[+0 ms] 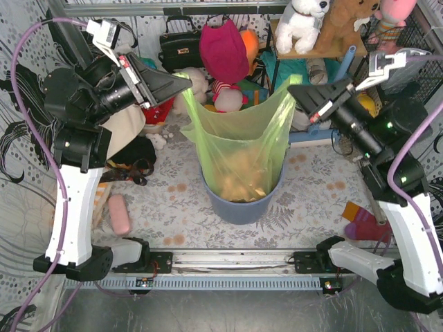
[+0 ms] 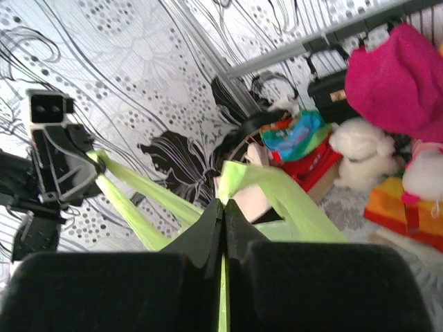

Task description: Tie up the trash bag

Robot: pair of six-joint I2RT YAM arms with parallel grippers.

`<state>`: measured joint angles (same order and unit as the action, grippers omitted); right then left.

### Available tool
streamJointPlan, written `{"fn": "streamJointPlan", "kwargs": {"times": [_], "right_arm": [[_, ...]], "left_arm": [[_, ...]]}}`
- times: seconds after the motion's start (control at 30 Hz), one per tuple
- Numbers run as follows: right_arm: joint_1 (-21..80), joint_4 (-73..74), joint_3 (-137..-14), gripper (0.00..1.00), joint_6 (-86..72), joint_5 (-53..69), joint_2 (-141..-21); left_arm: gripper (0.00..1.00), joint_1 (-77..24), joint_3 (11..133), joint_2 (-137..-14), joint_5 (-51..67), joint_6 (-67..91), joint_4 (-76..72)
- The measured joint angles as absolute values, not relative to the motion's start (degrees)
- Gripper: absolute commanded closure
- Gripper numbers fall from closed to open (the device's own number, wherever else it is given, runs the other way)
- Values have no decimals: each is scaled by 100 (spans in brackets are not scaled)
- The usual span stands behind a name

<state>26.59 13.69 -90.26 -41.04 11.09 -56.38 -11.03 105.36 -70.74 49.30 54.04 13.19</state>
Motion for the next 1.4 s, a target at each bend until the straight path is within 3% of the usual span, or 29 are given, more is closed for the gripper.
{"fn": "streamJointPlan", "kwargs": {"times": [0.17,0.3,0.67,1.07,1.4], "right_arm": [[2659,1417,-10337,100,-3981,1184,-6401],[2659,1409,-10680,100,-3938,1310,-6464],[2659,1162,-9198,100,-4010,1341,-6025],[2659,1306,-10429,100,-3942,1413,-6530],[2659,1170,-8949,100,-3990,1367,-5802]], "left_arm": [[100,-1007,10746,-7408,5175,5876,714],[100,-1007,10634,-7450,5266,6086,425],[100,-969,9201,-6866,5317,6241,-51],[100,-965,9959,-7345,5509,6785,-635],[100,-965,8589,-6751,5511,6991,-1028]]}}
